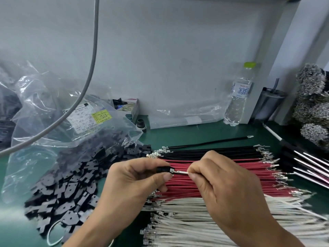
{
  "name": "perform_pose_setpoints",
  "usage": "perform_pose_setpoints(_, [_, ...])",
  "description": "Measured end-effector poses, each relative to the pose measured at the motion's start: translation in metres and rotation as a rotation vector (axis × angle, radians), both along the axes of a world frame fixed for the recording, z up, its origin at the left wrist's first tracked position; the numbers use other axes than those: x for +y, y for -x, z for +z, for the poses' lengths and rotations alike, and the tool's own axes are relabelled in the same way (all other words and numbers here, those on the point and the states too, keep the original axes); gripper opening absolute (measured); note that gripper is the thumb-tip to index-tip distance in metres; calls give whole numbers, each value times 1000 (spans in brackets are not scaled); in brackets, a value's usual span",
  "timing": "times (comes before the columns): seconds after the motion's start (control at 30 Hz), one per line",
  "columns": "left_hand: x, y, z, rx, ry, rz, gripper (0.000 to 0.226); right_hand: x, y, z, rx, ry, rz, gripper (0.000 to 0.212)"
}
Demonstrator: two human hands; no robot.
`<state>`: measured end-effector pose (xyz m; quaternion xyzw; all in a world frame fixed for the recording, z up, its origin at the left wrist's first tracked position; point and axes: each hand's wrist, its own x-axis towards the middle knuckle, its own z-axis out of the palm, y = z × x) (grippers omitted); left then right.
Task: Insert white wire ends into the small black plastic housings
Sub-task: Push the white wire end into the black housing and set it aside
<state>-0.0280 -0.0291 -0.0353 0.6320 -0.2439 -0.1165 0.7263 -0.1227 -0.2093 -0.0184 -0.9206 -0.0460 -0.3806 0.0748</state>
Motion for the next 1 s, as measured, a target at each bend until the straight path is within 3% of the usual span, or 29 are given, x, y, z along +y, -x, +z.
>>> perform_pose_setpoints(0.5, [1, 3, 1, -45, -70, 2, 23, -1, -3, -5, -73, 38, 2, 20])
perform_pose_setpoints(0.77, [1, 2, 2, -24, -47, -10, 23, 0, -4, -10, 18, -190, 66, 22])
perform_pose_setpoints(1.0, [4, 3, 0, -39, -88, -20, 25, 1, -6, -15, -11, -93, 119, 26])
